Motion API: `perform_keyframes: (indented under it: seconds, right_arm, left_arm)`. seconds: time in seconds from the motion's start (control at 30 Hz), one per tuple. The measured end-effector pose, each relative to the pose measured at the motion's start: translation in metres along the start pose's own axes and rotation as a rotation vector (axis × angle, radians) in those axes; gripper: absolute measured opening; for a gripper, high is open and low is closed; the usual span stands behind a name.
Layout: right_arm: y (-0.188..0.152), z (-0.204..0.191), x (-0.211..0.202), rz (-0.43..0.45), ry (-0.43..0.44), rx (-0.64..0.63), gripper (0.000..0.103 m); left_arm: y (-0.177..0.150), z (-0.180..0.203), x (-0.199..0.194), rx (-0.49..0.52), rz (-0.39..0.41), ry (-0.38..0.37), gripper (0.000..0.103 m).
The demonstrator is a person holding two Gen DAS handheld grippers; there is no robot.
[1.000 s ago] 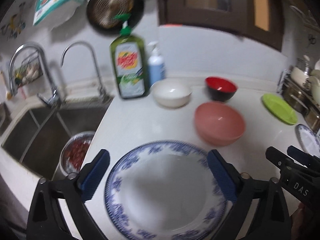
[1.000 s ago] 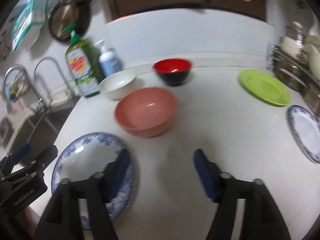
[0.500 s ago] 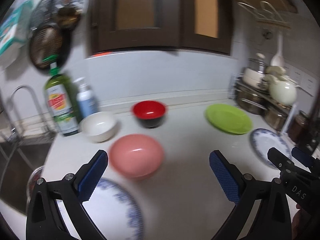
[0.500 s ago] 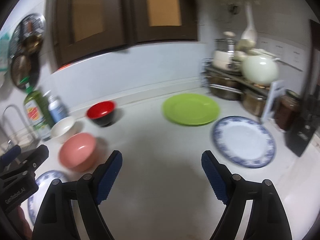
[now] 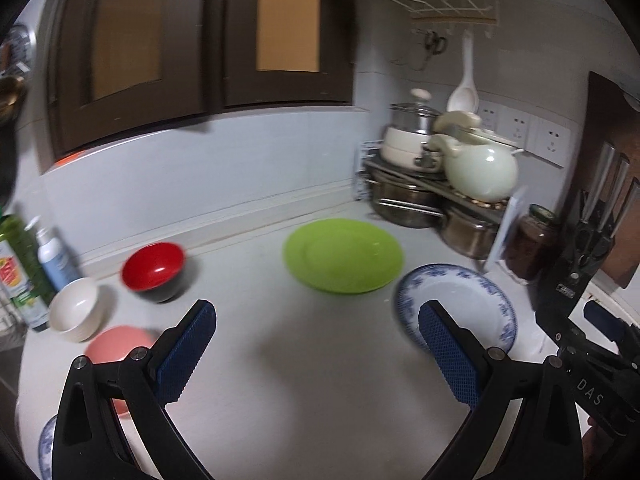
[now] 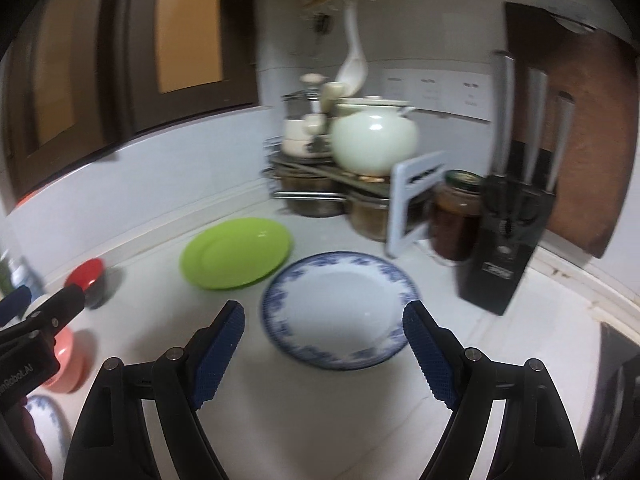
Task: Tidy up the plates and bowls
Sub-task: 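Move both grippers to the second blue-and-white plate beside the green plate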
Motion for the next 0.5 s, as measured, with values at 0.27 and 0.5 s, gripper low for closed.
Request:
perform_keyframes:
  seconds: [0.27, 0.5]
  right_arm:
    - [0.002, 0.043, 0.028, -0.003, -0.078, 0.017, 0.082]
    - [-0.01, 0.07, 0.073, -0.052, -0.102, 0.021, 0.082]
  left_arm:
    - [0.004, 0.048, 0.044, 0.036, -0.018, -0.062, 0.103]
    - [-0.013, 0.084, 0.092, 0.086, -0.093, -0.095, 0.102]
Point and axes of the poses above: each gripper's, at about its wrist camera, not at the fingertips, and x roughly the way its jaws point, z to its right, y to its top, the point moved 6 cm from there along x, roughly the way its jaws point, and after that the axes turned 14 degrees about z, right-handed, at the moved point
